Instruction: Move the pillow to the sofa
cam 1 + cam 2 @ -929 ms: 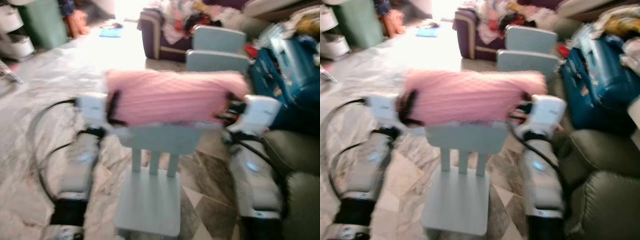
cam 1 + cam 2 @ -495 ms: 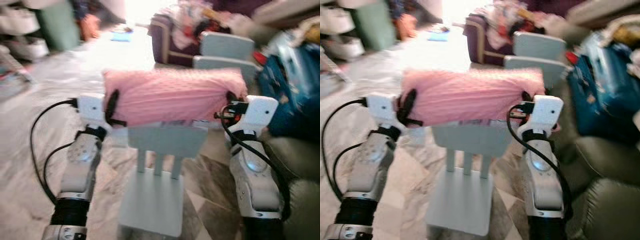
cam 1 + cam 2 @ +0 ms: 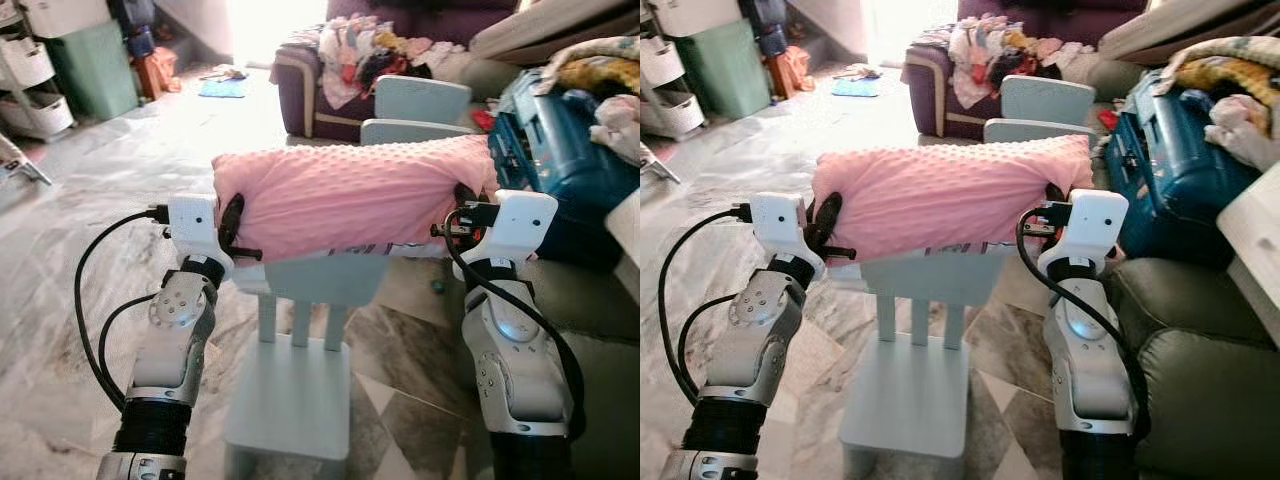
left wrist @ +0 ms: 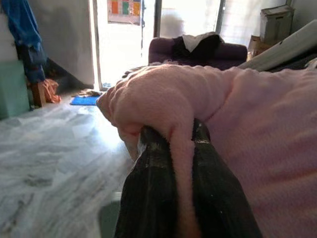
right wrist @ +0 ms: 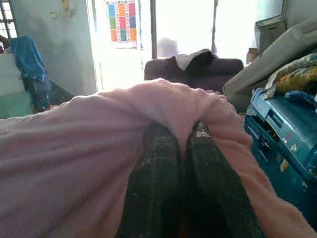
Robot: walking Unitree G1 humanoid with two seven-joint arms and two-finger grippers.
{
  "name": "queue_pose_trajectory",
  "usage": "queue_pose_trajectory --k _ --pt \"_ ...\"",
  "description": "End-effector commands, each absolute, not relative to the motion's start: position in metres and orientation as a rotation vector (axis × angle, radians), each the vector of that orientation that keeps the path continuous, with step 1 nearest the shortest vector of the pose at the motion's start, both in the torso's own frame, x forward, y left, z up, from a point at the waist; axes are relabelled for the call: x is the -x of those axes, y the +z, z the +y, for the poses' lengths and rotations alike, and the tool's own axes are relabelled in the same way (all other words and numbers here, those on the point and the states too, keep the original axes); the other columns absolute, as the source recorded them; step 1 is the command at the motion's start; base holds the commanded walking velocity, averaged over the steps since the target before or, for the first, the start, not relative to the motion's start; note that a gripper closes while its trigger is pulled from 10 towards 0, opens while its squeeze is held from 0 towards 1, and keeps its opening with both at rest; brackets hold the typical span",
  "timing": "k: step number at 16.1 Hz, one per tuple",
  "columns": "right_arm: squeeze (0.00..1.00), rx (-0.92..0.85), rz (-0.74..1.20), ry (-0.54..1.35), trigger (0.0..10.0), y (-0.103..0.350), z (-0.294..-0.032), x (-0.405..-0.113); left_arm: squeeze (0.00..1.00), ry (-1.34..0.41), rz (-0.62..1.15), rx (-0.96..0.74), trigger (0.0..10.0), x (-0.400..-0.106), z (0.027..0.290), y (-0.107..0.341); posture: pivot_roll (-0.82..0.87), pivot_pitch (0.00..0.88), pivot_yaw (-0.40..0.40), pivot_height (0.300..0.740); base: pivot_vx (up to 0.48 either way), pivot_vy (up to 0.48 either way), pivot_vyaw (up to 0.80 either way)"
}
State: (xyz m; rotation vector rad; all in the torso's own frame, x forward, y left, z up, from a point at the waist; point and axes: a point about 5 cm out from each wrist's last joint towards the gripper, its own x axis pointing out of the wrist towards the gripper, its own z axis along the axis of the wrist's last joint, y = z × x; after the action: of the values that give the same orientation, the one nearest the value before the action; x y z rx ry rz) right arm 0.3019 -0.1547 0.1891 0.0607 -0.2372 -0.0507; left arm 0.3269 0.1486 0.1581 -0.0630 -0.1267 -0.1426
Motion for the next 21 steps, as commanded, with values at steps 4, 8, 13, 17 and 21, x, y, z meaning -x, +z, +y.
queue_pose_trajectory --k 4,8,13,17,21 --pt "0.0 -0.058 -0.271 -0.057 10.0 0.202 -0.159 -0.301 0.0 -0.08 -0.1 0.171 10.0 -0.327 0.159 0.161 -0.08 0.045 -0.052 0.74 0.0 0.0 -0.54" --pt "0.0 -0.053 -0.26 -0.046 10.0 0.203 -0.16 -0.302 0.0 -0.103 -0.085 0.237 10.0 -0.322 0.159 0.16 -0.08 0.063 -0.065 0.74 0.0 0.0 -0.8" --pt "0.0 -0.046 -0.251 -0.039 10.0 0.203 -0.161 -0.299 0.0 -0.157 -0.063 0.276 10.0 -0.317 0.15 0.157 -0.09 0.076 -0.076 0.74 0.0 0.0 -0.8" --pt "0.0 -0.043 -0.246 -0.04 10.0 0.203 -0.162 -0.297 0.0 -0.209 -0.03 0.292 10.0 -0.316 0.145 0.154 -0.09 0.083 -0.077 0.74 0.0 0.0 -0.8" --pt "0.0 -0.037 -0.226 -0.05 10.0 0.199 -0.167 -0.29 0.0 -0.238 0.027 0.348 10.0 -0.314 0.153 0.151 -0.1 0.096 -0.071 0.74 0.0 0.0 -0.8"
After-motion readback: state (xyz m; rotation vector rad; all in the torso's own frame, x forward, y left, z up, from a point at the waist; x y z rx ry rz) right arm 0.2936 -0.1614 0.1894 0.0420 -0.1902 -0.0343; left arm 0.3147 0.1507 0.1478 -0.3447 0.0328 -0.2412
